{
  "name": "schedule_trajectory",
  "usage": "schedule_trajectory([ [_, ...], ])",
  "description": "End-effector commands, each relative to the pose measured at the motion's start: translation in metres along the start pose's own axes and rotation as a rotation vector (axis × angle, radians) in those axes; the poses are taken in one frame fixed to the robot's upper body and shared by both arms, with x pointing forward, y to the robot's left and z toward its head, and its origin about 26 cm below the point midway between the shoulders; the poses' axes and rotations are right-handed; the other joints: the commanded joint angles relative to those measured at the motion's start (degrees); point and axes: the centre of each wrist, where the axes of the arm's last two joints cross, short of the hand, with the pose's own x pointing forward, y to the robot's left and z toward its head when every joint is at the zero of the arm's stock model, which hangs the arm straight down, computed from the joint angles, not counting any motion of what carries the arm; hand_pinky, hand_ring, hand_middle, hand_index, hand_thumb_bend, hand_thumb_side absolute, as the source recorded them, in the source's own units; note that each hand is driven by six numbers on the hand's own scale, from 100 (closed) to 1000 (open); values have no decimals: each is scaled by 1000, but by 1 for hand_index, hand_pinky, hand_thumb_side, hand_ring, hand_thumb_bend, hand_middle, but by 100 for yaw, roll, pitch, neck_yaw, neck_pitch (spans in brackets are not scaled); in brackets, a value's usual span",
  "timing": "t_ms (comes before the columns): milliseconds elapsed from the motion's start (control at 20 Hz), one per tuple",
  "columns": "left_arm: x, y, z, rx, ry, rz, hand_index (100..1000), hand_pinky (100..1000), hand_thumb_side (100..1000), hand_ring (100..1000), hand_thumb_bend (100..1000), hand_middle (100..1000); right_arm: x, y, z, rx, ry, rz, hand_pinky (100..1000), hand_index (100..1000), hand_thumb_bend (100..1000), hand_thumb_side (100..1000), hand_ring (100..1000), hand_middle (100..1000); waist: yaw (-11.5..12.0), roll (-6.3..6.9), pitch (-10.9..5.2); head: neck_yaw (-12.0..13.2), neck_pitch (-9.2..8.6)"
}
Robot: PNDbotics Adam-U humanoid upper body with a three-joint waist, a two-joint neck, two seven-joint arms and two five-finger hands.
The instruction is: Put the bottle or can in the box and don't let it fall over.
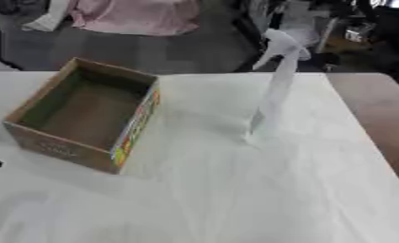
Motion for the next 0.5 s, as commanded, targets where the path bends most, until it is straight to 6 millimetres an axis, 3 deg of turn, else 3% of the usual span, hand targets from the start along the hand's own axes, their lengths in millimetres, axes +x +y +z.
schedule_trajectory([
  [50, 8, 3, -6, -22, -24, -19, 904, 606, 779, 678, 110, 669, 15, -18, 0, 82, -122, 97, 863, 962, 100, 561, 1000, 912, -6, 8, -150, -32, 5],
  [500, 8, 3, -6, -21, -27, -11, 903, 607, 778, 679, 111, 669, 30, -5, -26, 135, -168, 104, 864, 970, 100, 573, 1000, 916, 13, 36, -169, 14, 129],
])
